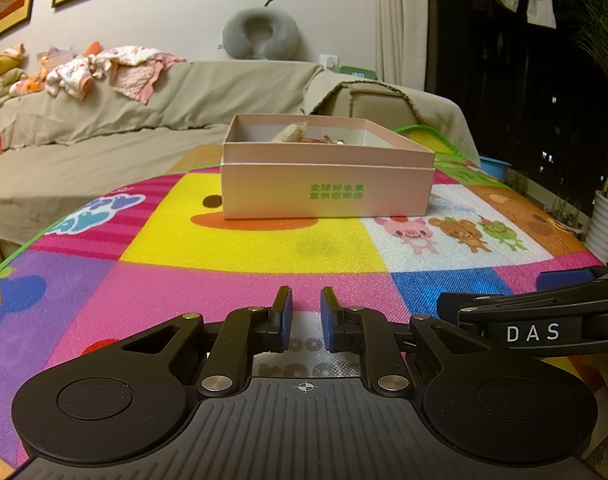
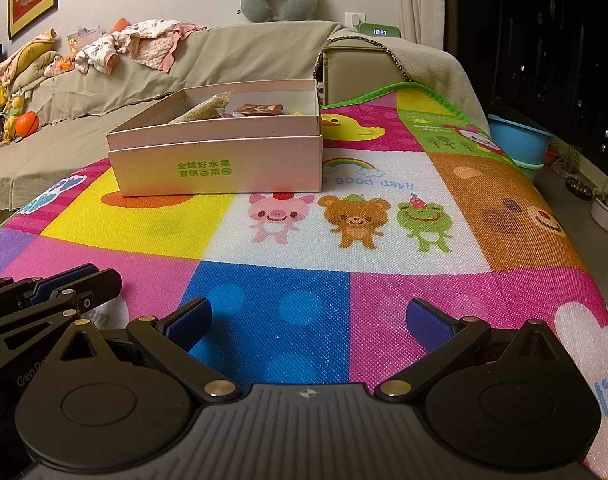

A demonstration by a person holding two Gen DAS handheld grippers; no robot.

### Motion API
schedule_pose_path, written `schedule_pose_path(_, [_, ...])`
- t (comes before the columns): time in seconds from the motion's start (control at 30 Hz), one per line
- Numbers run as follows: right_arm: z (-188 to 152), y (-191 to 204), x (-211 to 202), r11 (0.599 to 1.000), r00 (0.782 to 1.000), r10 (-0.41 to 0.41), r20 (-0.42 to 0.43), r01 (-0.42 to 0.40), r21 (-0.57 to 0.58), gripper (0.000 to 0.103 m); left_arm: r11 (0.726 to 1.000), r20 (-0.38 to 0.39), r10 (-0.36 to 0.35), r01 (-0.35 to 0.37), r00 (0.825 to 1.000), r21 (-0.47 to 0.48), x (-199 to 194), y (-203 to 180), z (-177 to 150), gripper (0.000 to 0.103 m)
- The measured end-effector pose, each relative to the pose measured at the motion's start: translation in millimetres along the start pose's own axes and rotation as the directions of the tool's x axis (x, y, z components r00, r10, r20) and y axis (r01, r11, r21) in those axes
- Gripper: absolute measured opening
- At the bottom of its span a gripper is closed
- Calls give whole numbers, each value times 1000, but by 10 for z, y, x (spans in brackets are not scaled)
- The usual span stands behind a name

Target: Organize objects

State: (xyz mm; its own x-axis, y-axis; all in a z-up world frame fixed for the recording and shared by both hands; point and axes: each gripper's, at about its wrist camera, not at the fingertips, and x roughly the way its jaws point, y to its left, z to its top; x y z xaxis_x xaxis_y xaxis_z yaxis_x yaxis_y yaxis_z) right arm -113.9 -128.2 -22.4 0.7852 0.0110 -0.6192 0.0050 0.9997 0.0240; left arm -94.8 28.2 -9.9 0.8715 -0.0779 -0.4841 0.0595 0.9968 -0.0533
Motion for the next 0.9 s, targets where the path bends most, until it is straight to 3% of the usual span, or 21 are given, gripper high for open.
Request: schedule_pose_path(0.9, [-2, 8, 0, 1000, 1000, 0, 1, 0, 2, 103, 1000, 4, -4, 4, 1000, -10, -1, 6, 4, 17])
